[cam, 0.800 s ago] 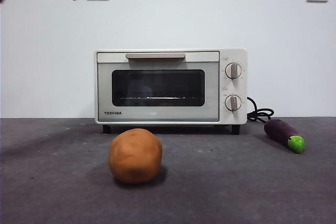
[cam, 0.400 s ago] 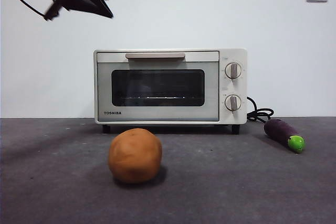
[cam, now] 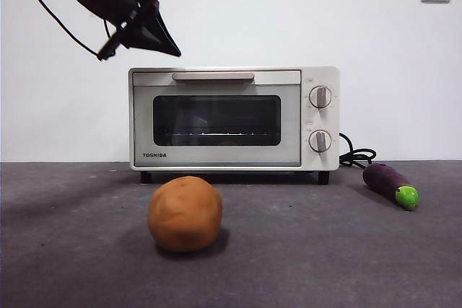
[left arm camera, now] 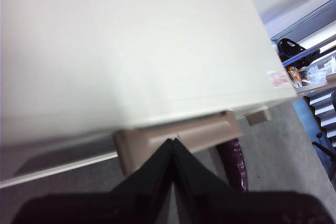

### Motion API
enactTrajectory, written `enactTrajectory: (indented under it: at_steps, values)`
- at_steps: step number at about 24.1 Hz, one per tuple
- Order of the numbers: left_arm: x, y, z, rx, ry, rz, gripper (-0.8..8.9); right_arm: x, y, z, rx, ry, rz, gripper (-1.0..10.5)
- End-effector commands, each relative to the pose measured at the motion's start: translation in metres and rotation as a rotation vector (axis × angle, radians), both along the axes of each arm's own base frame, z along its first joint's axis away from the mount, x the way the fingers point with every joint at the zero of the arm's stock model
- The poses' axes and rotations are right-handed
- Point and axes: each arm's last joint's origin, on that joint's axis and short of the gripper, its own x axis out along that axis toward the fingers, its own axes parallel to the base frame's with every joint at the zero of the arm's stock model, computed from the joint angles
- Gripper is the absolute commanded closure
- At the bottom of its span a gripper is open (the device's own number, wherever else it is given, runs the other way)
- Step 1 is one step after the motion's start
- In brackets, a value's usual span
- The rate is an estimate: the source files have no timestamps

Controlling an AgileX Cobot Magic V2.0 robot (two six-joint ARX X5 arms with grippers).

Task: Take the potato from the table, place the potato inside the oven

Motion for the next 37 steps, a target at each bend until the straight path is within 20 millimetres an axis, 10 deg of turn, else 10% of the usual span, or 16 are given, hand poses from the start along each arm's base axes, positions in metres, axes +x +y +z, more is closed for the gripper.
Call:
enactTrajectory:
  at_steps: [1,22,37]
  values:
    - [0.012,-0.004,-0.010,0.011,0.006,-0.012,8.19,0.005,0.000,-0.001,-0.015,-0.001,0.016,9.5]
    - [0.004,-0.034,-0.038,0.300,0.035,-0.069,8.19,0.014,0.000,-0.007,-0.011,0.063,0.018,9.5]
    - [-0.010,-0.055,-0.045,0.428,0.080,-0.100,8.19,-0.023,0.001,-0.009,-0.070,0.097,0.062,9.5]
